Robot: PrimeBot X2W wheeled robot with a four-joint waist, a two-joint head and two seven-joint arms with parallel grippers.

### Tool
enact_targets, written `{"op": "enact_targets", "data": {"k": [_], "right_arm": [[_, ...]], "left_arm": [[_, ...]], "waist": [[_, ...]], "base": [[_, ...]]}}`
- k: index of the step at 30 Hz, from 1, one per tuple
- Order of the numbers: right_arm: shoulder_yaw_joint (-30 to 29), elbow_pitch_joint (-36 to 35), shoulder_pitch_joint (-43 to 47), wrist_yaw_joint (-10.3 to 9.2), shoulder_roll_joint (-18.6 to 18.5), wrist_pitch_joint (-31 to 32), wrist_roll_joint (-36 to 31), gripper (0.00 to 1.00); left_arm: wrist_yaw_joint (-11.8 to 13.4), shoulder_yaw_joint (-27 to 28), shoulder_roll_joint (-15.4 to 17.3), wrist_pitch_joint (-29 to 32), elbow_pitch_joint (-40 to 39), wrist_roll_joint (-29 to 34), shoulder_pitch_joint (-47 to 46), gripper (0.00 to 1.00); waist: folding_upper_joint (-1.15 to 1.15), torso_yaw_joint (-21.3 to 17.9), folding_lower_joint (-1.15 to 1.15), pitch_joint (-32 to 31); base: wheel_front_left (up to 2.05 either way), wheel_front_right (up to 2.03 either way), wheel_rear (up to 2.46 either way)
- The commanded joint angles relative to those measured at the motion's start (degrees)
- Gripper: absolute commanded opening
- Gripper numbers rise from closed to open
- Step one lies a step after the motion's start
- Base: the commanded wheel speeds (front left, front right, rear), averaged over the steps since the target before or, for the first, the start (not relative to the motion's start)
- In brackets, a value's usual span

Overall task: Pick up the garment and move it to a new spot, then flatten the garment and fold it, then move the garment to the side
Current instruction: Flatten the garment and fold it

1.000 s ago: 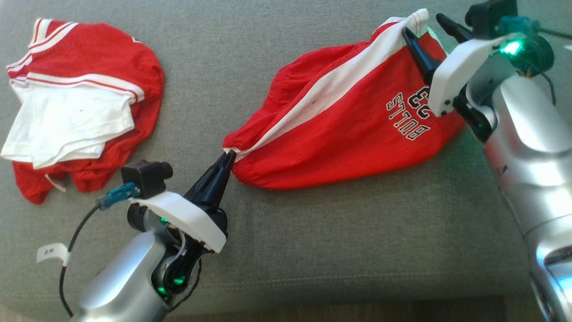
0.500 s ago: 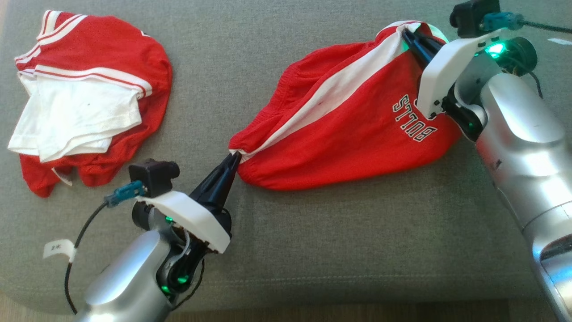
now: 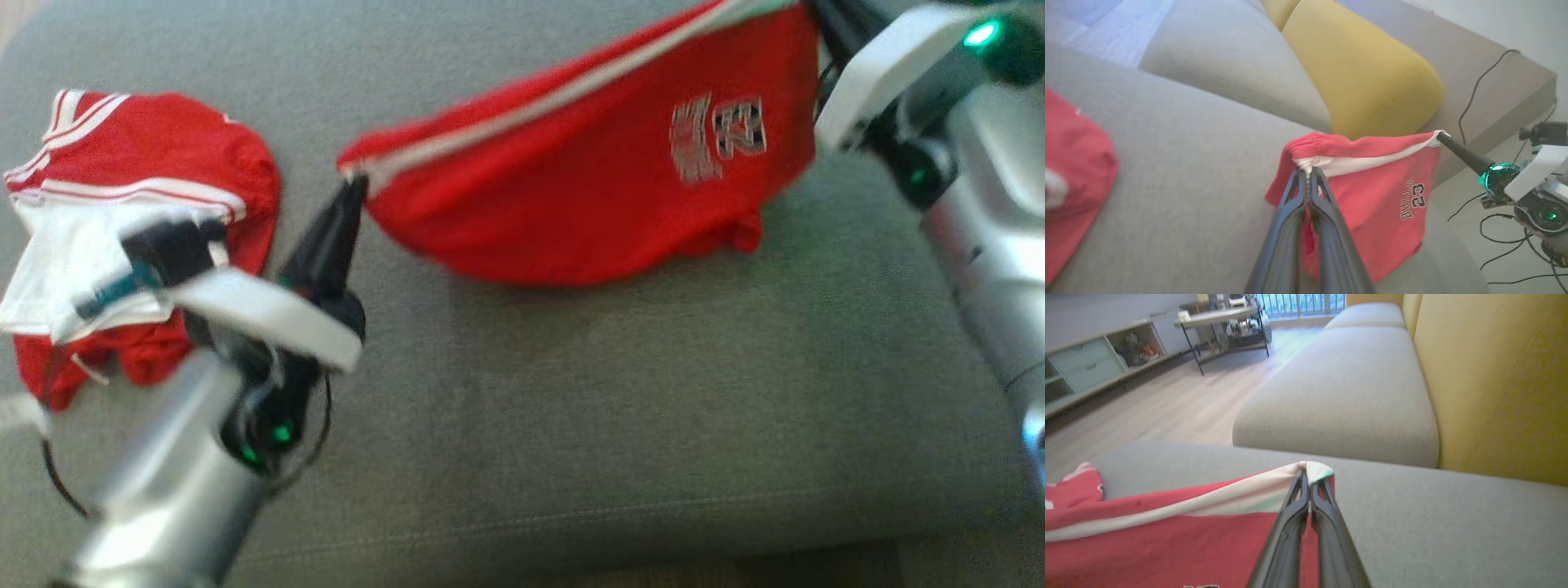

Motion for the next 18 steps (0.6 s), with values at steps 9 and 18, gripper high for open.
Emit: {"op": "enact_targets", "data": {"k": [9,18], "right_arm": [[-3.21,-4.37,-11.26,-0.02,-1.99,0.38,3.77,0.0],[-8.39,2.62,-27.88,-0.02,-0.6,-6.76,-2.57,0.0]], "left_arm": [[0.38,4.73,4.61,11.12,-2.22,-1.5,-22.64,0.0],[-1.59,1.9,0.73,9.75,14.97,8.52,-53.62,0.0]], "waist": [[0.0,-3.55,0.01,0.55],[0.0,-5.79,0.01,10.62]], "base": [[0.0,0.0,0.0],[0.0,0.0,0.0]]}}
